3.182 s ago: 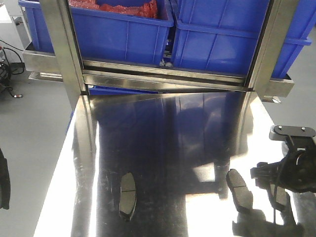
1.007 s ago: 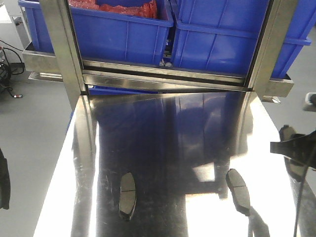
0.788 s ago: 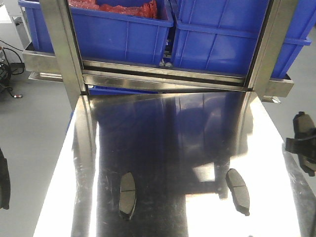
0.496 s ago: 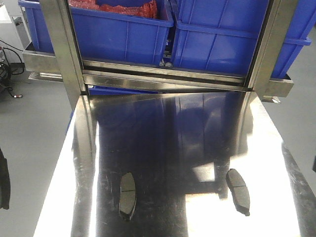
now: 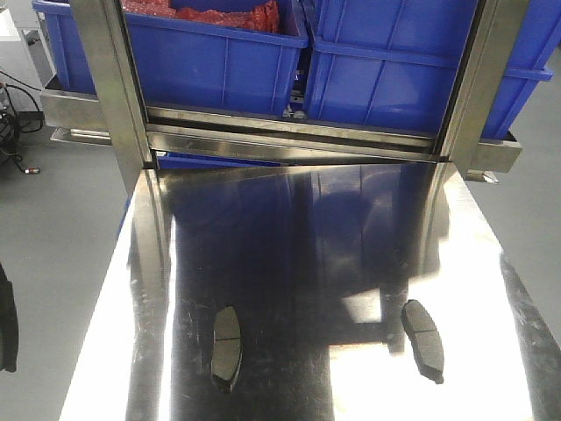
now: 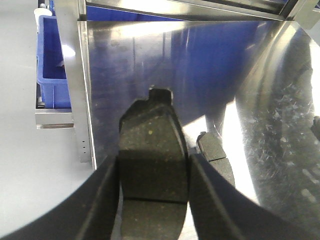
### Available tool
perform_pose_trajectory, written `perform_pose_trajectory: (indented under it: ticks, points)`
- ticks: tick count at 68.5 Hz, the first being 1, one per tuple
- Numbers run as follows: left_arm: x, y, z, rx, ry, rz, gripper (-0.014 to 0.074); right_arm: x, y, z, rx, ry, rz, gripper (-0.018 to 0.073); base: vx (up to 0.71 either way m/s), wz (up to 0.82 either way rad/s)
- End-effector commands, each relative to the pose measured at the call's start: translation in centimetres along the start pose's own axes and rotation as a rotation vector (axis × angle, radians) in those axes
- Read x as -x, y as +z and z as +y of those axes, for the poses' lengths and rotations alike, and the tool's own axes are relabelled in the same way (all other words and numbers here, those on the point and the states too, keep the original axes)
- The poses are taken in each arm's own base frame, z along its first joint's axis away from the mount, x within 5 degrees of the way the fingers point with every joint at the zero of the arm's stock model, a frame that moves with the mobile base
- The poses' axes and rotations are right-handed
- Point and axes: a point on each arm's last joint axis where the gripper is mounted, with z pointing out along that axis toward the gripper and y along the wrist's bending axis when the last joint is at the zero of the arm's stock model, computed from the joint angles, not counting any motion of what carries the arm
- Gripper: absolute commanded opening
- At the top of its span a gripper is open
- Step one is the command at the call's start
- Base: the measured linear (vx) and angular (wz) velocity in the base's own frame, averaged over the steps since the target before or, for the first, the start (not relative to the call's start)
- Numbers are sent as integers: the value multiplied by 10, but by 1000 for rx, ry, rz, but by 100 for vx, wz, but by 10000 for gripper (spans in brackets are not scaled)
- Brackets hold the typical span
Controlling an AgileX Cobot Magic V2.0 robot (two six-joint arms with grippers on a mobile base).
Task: Move and align brake pads A on conveyor
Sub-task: 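Lift the grasped brake pad with the right gripper off the table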
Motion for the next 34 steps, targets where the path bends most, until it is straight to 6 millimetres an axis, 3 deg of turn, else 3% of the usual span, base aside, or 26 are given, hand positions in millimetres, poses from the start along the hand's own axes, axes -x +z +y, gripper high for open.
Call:
perform_pose_trajectory:
  ticks: [1,34]
  points:
    - [13,-6,-5,-45,8,-95,62,16,-4,1,10,-10,-115,33,0,0]
    - [13,-6,-5,-45,8,-95,62,16,-4,1,10,-10,-115,33,0,0]
